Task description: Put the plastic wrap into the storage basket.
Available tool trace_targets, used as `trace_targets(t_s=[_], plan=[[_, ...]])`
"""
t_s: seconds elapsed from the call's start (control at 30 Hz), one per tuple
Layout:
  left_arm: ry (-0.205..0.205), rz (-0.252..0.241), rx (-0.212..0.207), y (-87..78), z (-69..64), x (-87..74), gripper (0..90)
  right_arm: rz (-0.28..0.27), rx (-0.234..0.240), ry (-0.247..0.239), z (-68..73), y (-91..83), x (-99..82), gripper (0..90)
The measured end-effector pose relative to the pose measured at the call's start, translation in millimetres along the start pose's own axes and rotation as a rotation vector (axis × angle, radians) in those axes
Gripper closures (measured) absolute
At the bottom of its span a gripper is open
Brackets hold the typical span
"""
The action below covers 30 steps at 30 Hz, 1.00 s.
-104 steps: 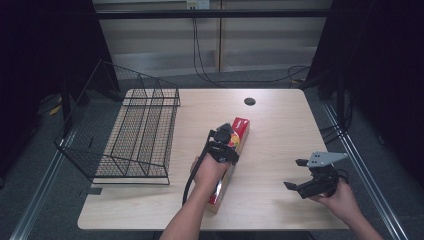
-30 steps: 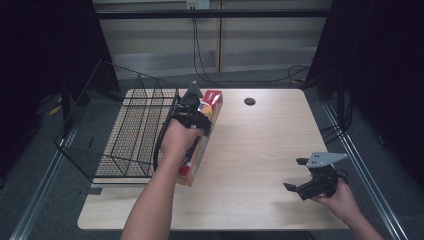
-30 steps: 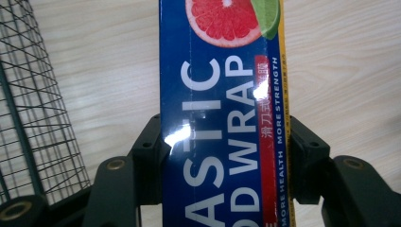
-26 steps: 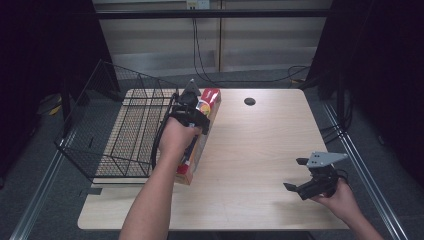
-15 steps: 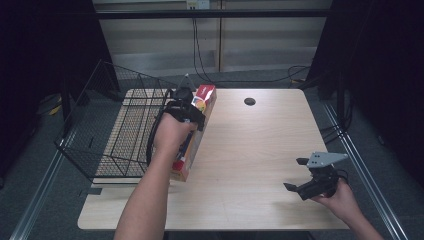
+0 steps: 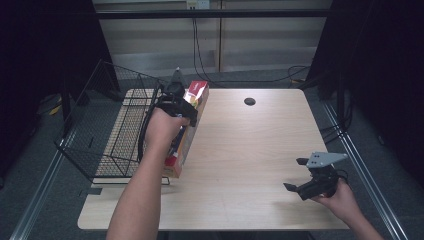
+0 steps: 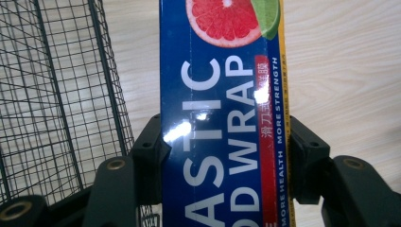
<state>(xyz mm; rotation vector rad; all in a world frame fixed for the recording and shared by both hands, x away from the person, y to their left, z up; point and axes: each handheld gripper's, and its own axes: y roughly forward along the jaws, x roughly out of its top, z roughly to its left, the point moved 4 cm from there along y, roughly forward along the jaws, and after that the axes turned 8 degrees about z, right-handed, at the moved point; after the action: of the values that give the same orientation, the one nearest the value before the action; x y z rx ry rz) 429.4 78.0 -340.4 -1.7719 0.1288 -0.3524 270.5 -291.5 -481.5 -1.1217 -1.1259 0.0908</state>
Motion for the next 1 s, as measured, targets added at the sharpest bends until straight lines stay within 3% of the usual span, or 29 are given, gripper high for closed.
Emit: trace_targets(t_s=[0.47, 1.0], plan=[[-0.026, -0.014, 0.020, -17.5, 8.2, 1.3, 43.7, -0.002, -0.002, 0.002, -0.1, -0.1, 0.3, 0.8], [-0.060, -0.022, 0.044, -35.7, 29.4, -3.7, 43.7, -0.001, 0.002, 0.002, 0.2, -0.1, 0.5, 0.8]])
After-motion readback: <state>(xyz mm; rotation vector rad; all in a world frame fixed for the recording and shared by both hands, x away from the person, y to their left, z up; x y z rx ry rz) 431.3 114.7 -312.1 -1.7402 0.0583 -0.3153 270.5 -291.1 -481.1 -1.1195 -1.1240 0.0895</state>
